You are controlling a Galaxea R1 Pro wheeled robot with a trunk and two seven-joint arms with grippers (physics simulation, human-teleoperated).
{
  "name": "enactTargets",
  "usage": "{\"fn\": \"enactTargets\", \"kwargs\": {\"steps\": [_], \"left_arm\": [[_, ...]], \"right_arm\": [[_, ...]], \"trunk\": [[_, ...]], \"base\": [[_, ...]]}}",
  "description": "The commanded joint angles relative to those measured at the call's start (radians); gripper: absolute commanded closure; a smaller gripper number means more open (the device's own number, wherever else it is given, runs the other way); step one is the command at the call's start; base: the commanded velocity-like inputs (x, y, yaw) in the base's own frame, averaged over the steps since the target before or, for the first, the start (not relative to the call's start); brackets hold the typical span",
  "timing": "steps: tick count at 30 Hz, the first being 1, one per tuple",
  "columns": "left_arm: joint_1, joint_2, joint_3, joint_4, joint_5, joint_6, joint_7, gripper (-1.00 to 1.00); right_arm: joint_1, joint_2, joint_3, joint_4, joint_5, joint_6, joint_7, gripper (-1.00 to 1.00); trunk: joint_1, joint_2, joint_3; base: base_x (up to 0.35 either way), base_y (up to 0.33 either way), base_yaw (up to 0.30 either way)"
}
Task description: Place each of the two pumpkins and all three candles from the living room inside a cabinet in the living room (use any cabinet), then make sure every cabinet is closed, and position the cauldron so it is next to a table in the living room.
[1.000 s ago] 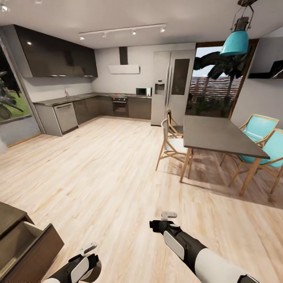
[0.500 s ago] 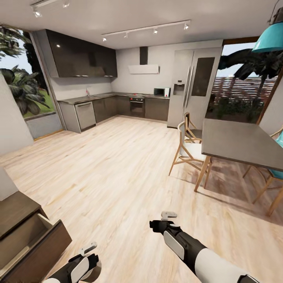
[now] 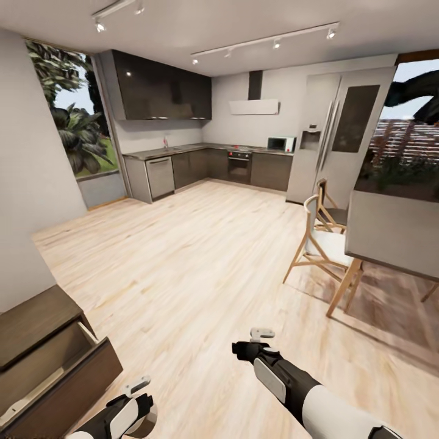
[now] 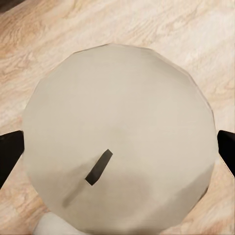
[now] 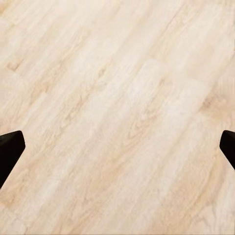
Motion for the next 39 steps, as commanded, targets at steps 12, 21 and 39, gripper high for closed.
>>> {"fn": "enactTargets", "kwargs": {"steps": [12, 21, 39], "left_arm": [[0.000, 0.001, -0.015, -0.003, 0.007, 0.005, 0.007, 1.00], [0.000, 0.001, -0.015, -0.003, 0.007, 0.006, 0.007, 1.00], [0.000, 0.001, -0.015, -0.007, 0.008, 0.006, 0.007, 1.00]], "right_arm": [[-0.001, -0.001, 0.007, -0.001, -0.006, 0.003, -0.009, -1.00], [-0.001, -0.001, 0.007, -0.001, -0.006, 0.003, -0.009, -1.00], [-0.001, -0.001, 0.007, -0.001, -0.006, 0.003, -0.008, -1.00]], "trunk": [[0.000, -0.001, -0.001], [0.000, -0.001, -0.001], [-0.034, 0.062, 0.027]], "base": [[0.202, -0.171, 0.287], [0.169, -0.172, 0.287], [0.006, -0.026, 0.287]]}}
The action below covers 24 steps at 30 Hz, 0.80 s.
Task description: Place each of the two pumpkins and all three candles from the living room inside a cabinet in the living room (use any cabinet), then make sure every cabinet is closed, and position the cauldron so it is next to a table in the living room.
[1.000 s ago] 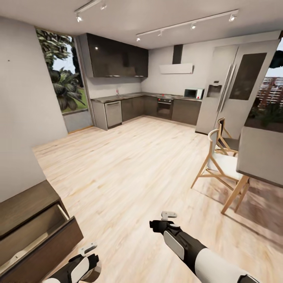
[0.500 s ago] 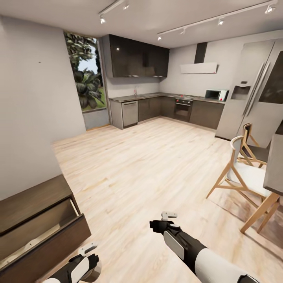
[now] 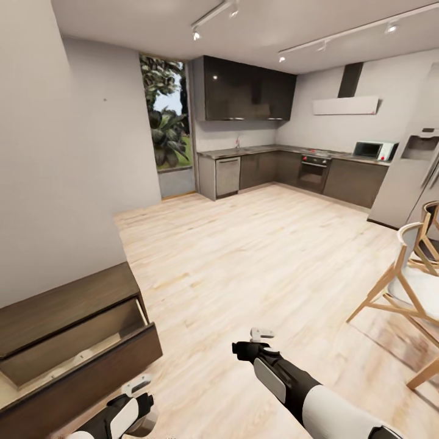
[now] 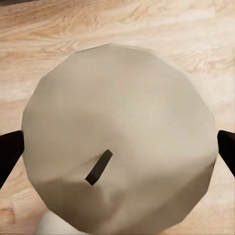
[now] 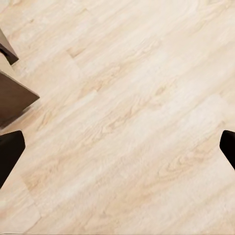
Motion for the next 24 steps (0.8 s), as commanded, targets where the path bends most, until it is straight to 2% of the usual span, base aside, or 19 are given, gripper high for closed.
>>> {"fn": "enactTargets", "kwargs": {"steps": [1, 8, 16, 24], "left_arm": [[0.000, 0.001, -0.008, -0.003, 0.007, 0.005, 0.007, 1.00], [0.000, 0.001, -0.008, -0.003, 0.007, 0.005, 0.007, 1.00], [0.000, 0.001, -0.008, -0.003, 0.007, 0.005, 0.007, 1.00], [0.000, 0.001, -0.008, -0.003, 0.007, 0.005, 0.007, 1.00]], "right_arm": [[-0.001, -0.001, 0.007, -0.002, -0.006, 0.003, -0.008, -1.00], [-0.001, -0.001, 0.007, -0.002, -0.006, 0.003, -0.008, -1.00], [-0.001, -0.001, 0.007, -0.002, -0.007, 0.003, -0.009, -1.00], [-0.001, -0.001, 0.007, -0.002, -0.006, 0.003, -0.009, -1.00]], "trunk": [[-0.004, 0.006, 0.002], [-0.031, 0.055, 0.024], [-0.031, 0.055, 0.024], [-0.031, 0.055, 0.024]], "base": [[0.000, 0.000, 0.287], [0.000, 0.000, 0.287], [0.018, -0.018, 0.287], [0.167, -0.198, 0.287]]}}
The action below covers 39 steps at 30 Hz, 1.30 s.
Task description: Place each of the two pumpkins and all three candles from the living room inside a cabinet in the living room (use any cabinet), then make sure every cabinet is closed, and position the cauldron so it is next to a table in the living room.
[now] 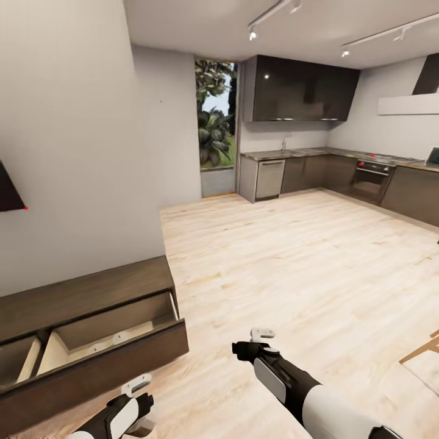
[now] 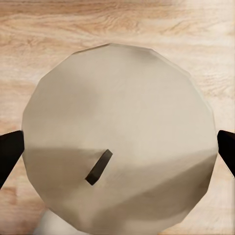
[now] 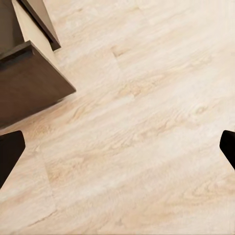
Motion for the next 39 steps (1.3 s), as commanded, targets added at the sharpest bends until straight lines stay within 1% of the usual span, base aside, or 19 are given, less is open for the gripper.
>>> {"fn": "enactTargets", "kwargs": {"steps": [1, 6, 16, 27, 33, 39], "left_arm": [[0.000, 0.001, -0.008, -0.003, 0.007, 0.005, 0.007, 1.00], [0.000, 0.001, -0.008, -0.003, 0.007, 0.005, 0.007, 1.00], [0.000, 0.001, -0.008, -0.003, 0.007, 0.005, 0.007, 1.00], [0.000, 0.001, -0.008, -0.003, 0.007, 0.006, 0.007, 1.00], [0.000, 0.001, -0.008, -0.003, 0.007, 0.006, 0.007, 1.00], [0.000, 0.001, -0.008, -0.003, 0.007, 0.006, 0.008, 1.00]], "right_arm": [[-0.001, -0.001, 0.007, -0.002, -0.006, 0.003, -0.008, -1.00], [-0.001, -0.001, 0.007, -0.002, -0.006, 0.003, -0.009, -1.00], [-0.001, -0.001, 0.007, -0.002, -0.006, 0.003, -0.009, -1.00], [-0.002, -0.002, 0.007, -0.003, -0.006, 0.003, -0.007, -1.00], [-0.001, -0.002, 0.007, -0.003, -0.006, 0.003, -0.009, -1.00], [-0.002, -0.003, 0.007, -0.003, -0.006, 0.003, -0.009, -1.00]], "trunk": [[0.000, -0.001, -0.001], [0.000, -0.001, -0.001], [0.000, -0.001, -0.001], [0.000, -0.001, -0.001], [0.000, -0.001, -0.001], [0.000, -0.001, -0.001]], "base": [[0.137, -0.154, 0.287], [0.037, -0.143, 0.287], [0.023, -0.272, 0.287], [0.229, -0.209, 0.283], [0.242, -0.220, 0.077], [0.149, -0.181, 0.249]]}}
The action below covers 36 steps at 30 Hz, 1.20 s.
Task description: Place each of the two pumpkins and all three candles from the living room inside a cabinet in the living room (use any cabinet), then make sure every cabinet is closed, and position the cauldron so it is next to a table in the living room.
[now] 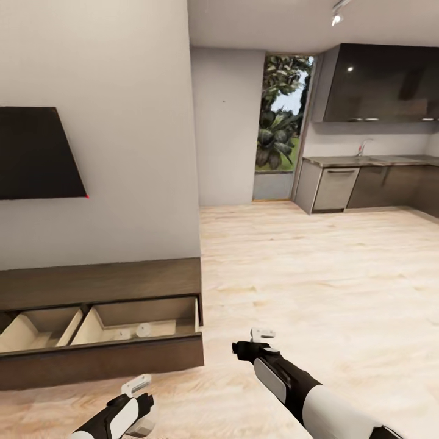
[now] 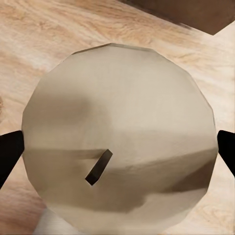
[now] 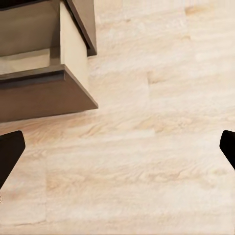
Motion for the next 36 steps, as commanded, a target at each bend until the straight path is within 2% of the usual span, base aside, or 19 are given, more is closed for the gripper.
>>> {"fn": "enactTargets", "kwargs": {"steps": [1, 16, 36], "left_arm": [[0.000, 0.001, -0.008, -0.003, 0.007, 0.004, 0.007, 1.00], [0.000, 0.001, -0.008, -0.004, 0.007, 0.003, 0.008, 1.00], [0.000, 0.002, -0.009, -0.003, 0.006, 0.011, 0.011, 1.00]], "right_arm": [[-0.001, -0.001, 0.007, -0.002, -0.006, 0.003, -0.008, -1.00], [-0.001, -0.001, 0.007, -0.003, -0.006, 0.002, -0.005, -1.00], [-0.001, -0.008, 0.006, -0.003, -0.005, 0.000, 0.001, -1.00]], "trunk": [[0.000, -0.001, -0.001], [0.000, -0.001, -0.001], [-0.076, 0.139, 0.063]], "base": [[0.035, -0.109, 0.284], [0.012, -0.080, 0.283], [0.000, -0.001, -0.011]]}}
